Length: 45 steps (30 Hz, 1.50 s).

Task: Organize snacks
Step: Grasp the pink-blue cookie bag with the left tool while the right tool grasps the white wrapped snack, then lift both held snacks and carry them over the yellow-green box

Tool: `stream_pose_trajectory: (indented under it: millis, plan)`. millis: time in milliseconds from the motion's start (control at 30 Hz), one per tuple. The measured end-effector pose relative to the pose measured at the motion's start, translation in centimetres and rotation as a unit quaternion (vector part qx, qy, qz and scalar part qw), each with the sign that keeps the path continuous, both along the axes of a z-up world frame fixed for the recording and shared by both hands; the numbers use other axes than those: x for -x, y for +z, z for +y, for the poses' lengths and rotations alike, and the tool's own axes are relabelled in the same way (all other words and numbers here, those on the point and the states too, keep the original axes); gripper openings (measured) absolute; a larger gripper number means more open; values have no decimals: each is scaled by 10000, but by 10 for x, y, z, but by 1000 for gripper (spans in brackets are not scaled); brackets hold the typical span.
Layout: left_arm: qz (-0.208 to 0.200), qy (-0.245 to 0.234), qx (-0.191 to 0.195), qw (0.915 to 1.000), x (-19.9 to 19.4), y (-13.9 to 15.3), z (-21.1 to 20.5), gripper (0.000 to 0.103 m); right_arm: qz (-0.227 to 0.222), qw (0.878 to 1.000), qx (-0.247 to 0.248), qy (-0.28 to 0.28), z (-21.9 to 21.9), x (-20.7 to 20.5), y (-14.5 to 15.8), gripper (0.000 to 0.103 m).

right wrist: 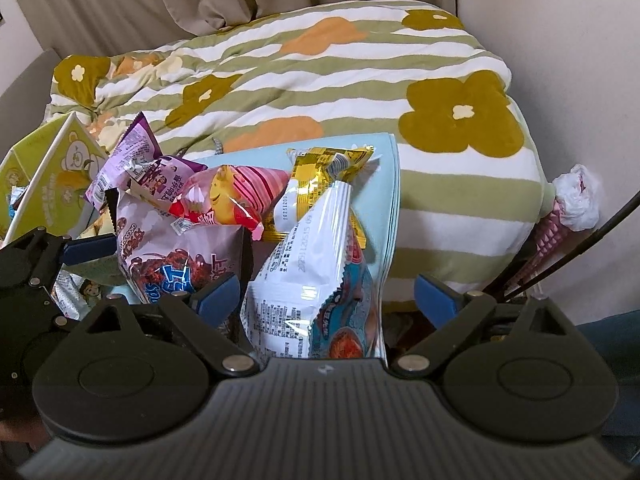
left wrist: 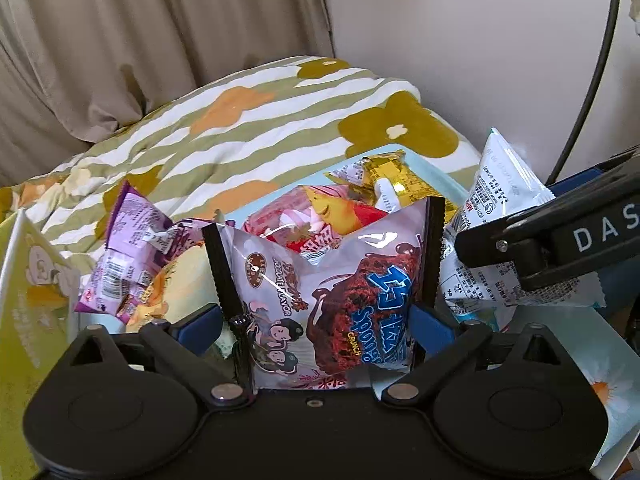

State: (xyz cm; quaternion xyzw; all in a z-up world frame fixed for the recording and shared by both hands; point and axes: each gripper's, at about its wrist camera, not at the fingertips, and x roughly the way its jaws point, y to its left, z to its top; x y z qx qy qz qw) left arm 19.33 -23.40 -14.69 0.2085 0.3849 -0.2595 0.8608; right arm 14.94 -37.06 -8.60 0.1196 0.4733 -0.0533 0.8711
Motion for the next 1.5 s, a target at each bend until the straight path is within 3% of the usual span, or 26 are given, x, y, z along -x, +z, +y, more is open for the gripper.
stream_pose_trajectory:
  millis: [167,233,533,600,767,833,933,1500]
  plan:
    - [252,-56,225,9994,-5,-1,8,90,45,10000,3,-6,1,-1,-2,103]
    - [406,-114,333,9986,-7,-1,10,75,67,10000,10,-15,2,-1,-3,103]
    - [504,-188,357,9979,-7,-1,9,72,174,9998,-130,-10,4,-6,-11,103]
    - [519,-187,367,9978,-7,-1,9,71,232,9995,-211,33,4,-9,-14,93]
    - [582,-151,390,9974,-9,1,10,66,219,9992,-304,138,8,-11,-13,79]
    - [551,-157,381,9976,-6,1,10,65,218,9993,-259,139,10,-11,-11,65]
    - [490,-160,376,9980,-2,4,12,65,197,9994,-290,84,10,-9,-9,61]
    - [136,26,560,9983,26,42,26,65,-121,9996,-264,-50,9,21,29,59]
